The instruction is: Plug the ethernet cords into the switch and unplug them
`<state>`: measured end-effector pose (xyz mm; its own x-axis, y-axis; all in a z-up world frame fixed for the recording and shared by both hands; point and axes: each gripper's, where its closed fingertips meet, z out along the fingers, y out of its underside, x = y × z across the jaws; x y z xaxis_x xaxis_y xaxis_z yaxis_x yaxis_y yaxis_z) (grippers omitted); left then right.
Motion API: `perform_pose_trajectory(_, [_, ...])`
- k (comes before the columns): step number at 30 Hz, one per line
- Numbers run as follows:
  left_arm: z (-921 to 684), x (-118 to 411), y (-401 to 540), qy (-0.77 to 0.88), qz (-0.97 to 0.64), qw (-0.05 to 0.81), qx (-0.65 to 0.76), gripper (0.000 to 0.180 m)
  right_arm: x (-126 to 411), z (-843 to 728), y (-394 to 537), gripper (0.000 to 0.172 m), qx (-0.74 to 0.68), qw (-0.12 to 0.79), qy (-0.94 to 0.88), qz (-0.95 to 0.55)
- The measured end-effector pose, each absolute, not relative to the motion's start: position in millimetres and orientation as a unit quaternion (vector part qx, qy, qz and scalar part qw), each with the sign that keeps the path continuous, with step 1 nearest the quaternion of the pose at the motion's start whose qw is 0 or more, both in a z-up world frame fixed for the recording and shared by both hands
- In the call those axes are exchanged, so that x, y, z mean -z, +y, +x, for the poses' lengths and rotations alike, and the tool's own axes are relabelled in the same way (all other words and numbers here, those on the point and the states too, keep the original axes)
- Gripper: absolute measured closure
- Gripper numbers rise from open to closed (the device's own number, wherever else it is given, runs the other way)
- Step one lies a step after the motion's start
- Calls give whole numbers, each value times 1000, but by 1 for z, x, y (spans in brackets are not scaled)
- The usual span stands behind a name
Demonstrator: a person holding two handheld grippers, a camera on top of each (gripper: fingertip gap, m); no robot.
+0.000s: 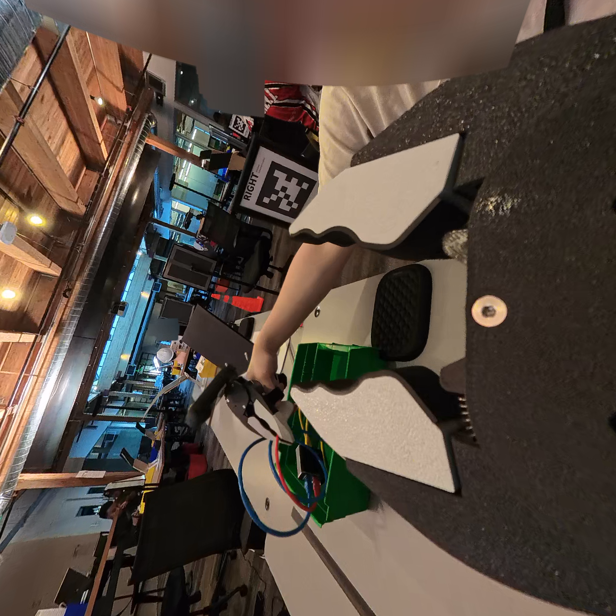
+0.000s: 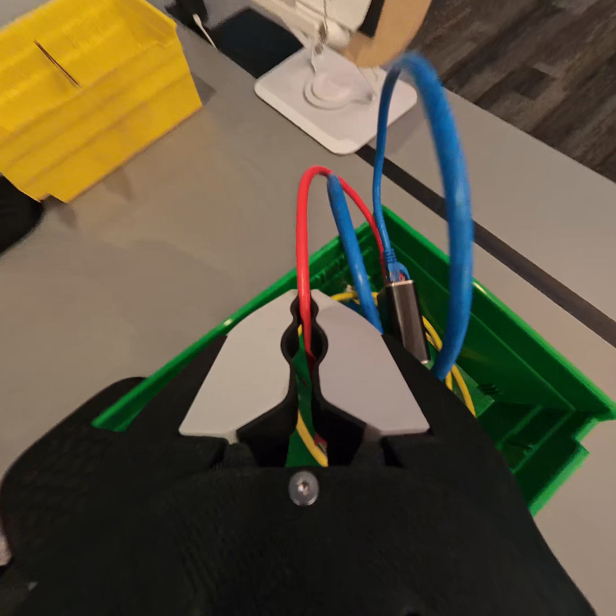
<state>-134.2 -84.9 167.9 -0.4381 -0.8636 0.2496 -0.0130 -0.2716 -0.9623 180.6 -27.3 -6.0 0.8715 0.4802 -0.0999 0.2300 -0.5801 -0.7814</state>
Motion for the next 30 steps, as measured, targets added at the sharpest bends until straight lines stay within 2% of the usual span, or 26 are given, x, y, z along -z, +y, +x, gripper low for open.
perform_pose_trajectory(9, [-121,-154,-89,531,-441,310,653,102,67,197,-17,169,-102,388,-236,-885])
perform_pose_trajectory(12, [-117,-148,-89,537,-447,307,646,102,82,200,-23,168,-94,341,-235,-905])
perform_pose_trajectory(22, [-110,-138,-92,550,-455,300,632,101,56,185,-57,148,-82,329,-296,-893])
perform_pose_trajectory(26, [-111,-140,-91,548,-452,302,635,100,25,172,-84,149,-75,377,-336,-860])
perform_pose_trajectory(30, [-115,-145,-82,539,-453,321,634,100,-28,185,-103,145,-36,474,-307,-824])
